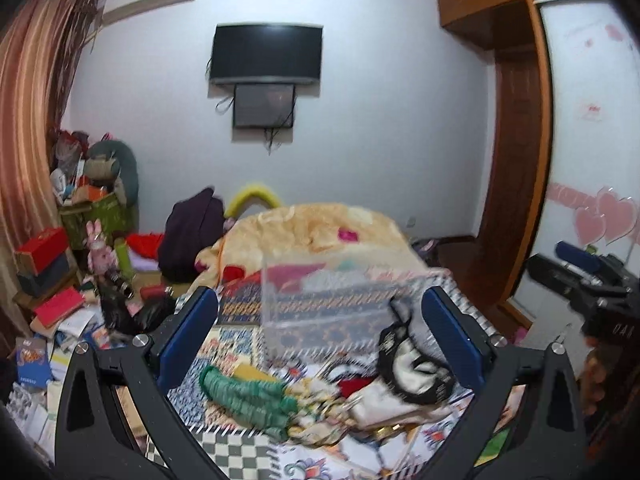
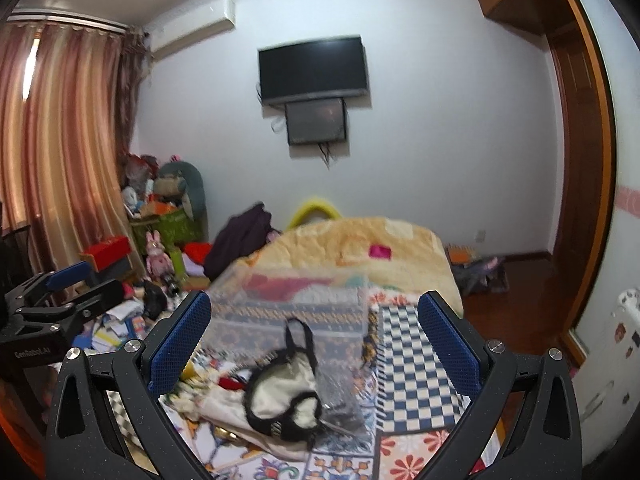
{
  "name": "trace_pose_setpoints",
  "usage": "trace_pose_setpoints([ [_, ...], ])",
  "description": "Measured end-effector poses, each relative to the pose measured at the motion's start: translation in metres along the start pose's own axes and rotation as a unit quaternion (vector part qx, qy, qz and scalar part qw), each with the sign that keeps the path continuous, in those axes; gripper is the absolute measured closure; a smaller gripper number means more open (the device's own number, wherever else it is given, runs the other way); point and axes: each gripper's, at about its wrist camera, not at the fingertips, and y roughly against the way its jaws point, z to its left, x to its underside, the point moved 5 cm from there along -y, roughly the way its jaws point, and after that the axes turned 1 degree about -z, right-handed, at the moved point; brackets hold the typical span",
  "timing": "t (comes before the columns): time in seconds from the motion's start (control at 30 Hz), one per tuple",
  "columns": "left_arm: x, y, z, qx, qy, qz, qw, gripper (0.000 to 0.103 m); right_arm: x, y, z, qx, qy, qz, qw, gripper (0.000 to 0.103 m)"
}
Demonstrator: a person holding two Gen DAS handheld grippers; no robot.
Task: Organize soft objects
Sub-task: 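Grasp the green knitted glove with left tool while right tool grasps the clear plastic bag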
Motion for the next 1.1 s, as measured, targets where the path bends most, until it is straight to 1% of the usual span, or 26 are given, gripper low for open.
trace_pose_setpoints([
  [0.1, 0.021, -0.019, 0.011, -0.018, 0.007, 0.038, 0.9991, 0.0, 0.014, -0.015, -0.013, 0.011, -0.016, 0.031, 0.999, 0.0],
  [0.2, 0.043, -0.038, 0.026, -0.036, 0.019, 0.074, 0.9964, 0.0, 0.029, -0.028, -0.026, 0.02, -0.03, 0.06, 0.998, 0.0],
  [0.3, 0.064, -0.054, 0.039, -0.043, 0.035, 0.108, 0.9926, 0.0, 0.044, -0.039, -0.036, 0.028, -0.036, 0.09, 0.995, 0.0],
  [0.4, 0.082, -0.068, 0.049, -0.054, 0.04, 0.133, 0.9889, 0.0, 0.059, -0.051, -0.044, 0.032, -0.041, 0.12, 0.991, 0.0],
  [0.5, 0.096, -0.08, 0.057, -0.066, 0.046, 0.148, 0.9858, 0.0, 0.072, -0.06, -0.048, 0.033, -0.047, 0.145, 0.988, 0.0],
  [0.57, 0.104, -0.083, 0.063, -0.072, 0.052, 0.151, 0.9845, 0.0, 0.08, -0.065, -0.05, 0.033, -0.051, 0.161, 0.985, 0.0],
  [0.7, 0.113, -0.088, 0.069, -0.079, 0.057, 0.152, 0.9836, 0.001, 0.094, -0.072, -0.053, 0.033, -0.055, 0.182, 0.981, 0.0],
  [0.77, 0.116, -0.088, 0.07, -0.077, 0.055, 0.155, 0.9834, 0.009, 0.099, -0.077, -0.053, 0.031, -0.057, 0.189, 0.98, 0.002],
  [0.83, 0.122, -0.089, 0.07, -0.072, 0.053, 0.166, 0.982, 0.015, 0.103, -0.082, -0.052, 0.025, -0.061, 0.196, 0.978, 0.006],
  [0.9, 0.129, -0.09, 0.072, -0.071, 0.057, 0.178, 0.9799, 0.018, 0.107, -0.083, -0.053, 0.018, -0.069, 0.201, 0.977, 0.012],
  [0.93, 0.133, -0.091, 0.073, -0.069, 0.059, 0.183, 0.9789, 0.022, 0.108, -0.083, -0.052, 0.015, -0.073, 0.204, 0.976, 0.019],
  [0.97, 0.135, -0.091, 0.073, -0.068, 0.062, 0.187, 0.978, 0.029, 0.11, -0.083, -0.052, 0.009, -0.077, 0.208, 0.975, 0.026],
  [1.0, 0.138, -0.091, 0.073, -0.066, 0.064, 0.192, 0.9771, 0.033, 0.11, -0.084, -0.052, 0.005, -0.079, 0.21, 0.975, 0.029],
  [1.07, 0.142, -0.09, 0.074, -0.061, 0.069, 0.198, 0.9758, 0.044, 0.111, -0.082, -0.051, -0.002, -0.08, 0.21, 0.974, 0.042],
  [1.1, 0.142, -0.089, 0.074, -0.059, 0.071, 0.199, 0.9756, 0.048, 0.111, -0.083, -0.05, -0.005, -0.079, 0.21, 0.974, 0.045],
])
